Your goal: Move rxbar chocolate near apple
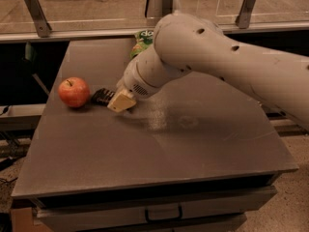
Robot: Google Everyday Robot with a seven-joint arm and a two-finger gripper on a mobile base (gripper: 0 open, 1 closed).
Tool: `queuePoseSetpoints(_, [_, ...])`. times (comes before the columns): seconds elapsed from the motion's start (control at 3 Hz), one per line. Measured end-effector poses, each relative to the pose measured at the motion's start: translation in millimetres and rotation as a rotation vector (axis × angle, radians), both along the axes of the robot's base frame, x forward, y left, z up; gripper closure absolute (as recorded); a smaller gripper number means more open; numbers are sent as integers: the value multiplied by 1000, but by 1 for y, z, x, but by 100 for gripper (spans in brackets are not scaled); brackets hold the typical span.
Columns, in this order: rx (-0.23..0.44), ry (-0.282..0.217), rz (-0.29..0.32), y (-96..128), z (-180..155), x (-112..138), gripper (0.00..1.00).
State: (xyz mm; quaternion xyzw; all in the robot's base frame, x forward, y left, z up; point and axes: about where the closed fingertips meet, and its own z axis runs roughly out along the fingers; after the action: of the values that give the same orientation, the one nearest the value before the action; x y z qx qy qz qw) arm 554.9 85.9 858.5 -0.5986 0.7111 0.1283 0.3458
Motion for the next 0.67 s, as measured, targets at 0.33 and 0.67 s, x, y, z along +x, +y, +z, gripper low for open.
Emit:
queuePoseSetpoints(0.33, [2,-1,-10,-3,0,1,0])
queuePoseSetpoints(0.67, [35,-4,-35,-31,15,3,0])
